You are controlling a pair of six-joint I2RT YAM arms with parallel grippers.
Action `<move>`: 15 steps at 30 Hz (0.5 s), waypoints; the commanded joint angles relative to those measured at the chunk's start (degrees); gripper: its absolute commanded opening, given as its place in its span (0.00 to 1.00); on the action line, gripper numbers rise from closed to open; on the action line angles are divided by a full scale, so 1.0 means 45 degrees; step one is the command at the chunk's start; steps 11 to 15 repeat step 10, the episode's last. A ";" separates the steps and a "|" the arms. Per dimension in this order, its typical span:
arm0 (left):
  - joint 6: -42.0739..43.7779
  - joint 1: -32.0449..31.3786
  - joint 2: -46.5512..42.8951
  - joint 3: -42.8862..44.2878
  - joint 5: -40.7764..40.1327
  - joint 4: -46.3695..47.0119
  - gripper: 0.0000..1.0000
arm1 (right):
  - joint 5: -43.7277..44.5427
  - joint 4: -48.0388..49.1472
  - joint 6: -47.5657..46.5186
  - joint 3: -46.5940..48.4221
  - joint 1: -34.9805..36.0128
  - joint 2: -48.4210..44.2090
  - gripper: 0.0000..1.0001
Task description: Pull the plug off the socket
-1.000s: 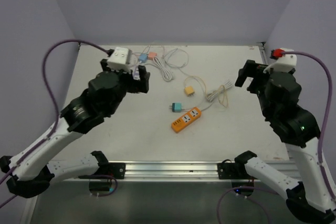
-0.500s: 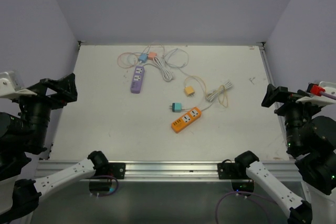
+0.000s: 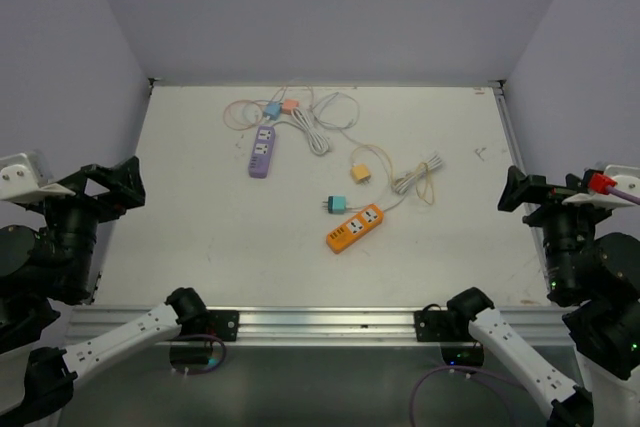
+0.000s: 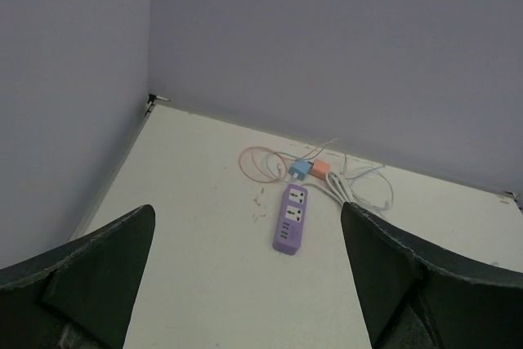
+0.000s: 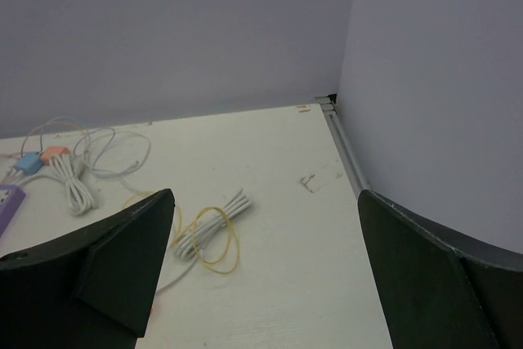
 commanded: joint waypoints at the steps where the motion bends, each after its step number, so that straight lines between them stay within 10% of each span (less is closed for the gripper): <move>1: -0.0216 0.0031 -0.0041 -0.0097 -0.0114 -0.0114 1.00 | -0.0189 0.0617 -0.0334 -0.0076 -0.0024 -0.0102 0.99; 15: -0.0158 0.0031 0.0056 -0.0448 -0.0055 0.0140 1.00 | -0.0384 0.0850 -0.0334 -0.0349 -0.0024 -0.0102 0.99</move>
